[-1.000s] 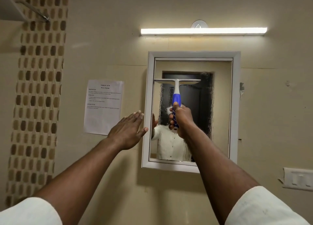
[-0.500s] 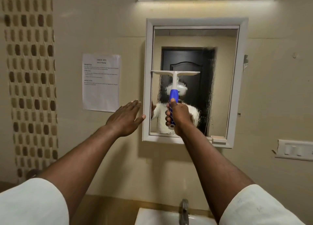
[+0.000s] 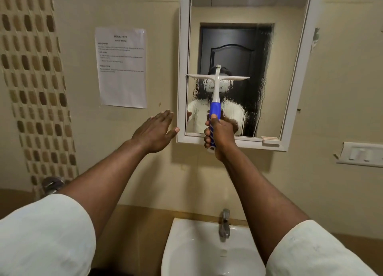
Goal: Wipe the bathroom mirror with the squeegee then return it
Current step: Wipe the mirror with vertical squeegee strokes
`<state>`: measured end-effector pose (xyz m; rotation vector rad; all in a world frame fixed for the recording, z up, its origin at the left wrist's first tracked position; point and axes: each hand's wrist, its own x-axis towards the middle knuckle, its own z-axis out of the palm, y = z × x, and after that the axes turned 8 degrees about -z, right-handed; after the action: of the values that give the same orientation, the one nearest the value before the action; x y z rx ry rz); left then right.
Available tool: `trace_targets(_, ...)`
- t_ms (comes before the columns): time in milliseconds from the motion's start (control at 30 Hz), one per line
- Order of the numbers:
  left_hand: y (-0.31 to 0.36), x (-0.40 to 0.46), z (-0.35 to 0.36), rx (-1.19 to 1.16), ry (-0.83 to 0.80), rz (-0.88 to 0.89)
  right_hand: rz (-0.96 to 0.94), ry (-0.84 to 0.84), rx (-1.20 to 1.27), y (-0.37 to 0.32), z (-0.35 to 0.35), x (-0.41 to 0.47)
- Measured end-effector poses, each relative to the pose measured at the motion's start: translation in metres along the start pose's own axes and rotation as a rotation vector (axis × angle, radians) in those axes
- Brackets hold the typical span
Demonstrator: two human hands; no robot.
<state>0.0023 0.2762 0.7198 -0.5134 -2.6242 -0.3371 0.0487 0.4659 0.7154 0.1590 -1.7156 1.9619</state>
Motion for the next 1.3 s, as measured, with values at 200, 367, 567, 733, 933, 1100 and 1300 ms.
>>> trace_targets(200, 0.0, -0.005, 0.014, -0.01, -0.028, -0.006, 0.028, 0.005, 0.0, 0.023, -0.005, -0.019)
trace_targets(367, -0.002, -0.01, 0.025, -0.012, -0.037, 0.003, 0.045, 0.021, 0.008, 0.045, -0.01, -0.036)
trace_targets(567, -0.007, -0.018, 0.039, -0.008, -0.065, -0.017, 0.116, 0.027, 0.004, 0.079, -0.019, -0.057)
trace_targets(733, -0.007, -0.027, 0.052, -0.021, -0.107, -0.038, 0.168, 0.053, 0.007, 0.104, -0.025, -0.074)
trace_targets(933, -0.006, -0.035, 0.065, -0.035, -0.137, -0.046, 0.196, 0.069, -0.006, 0.124, -0.028, -0.086)
trace_targets(1100, -0.009, -0.043, 0.075, -0.035, -0.164, -0.059, 0.186, 0.093, -0.041, 0.133, -0.028, -0.089)
trace_targets(1300, -0.013, -0.045, 0.078, -0.04, -0.176, -0.072, 0.172, 0.1, -0.055, 0.136, -0.027, -0.088)
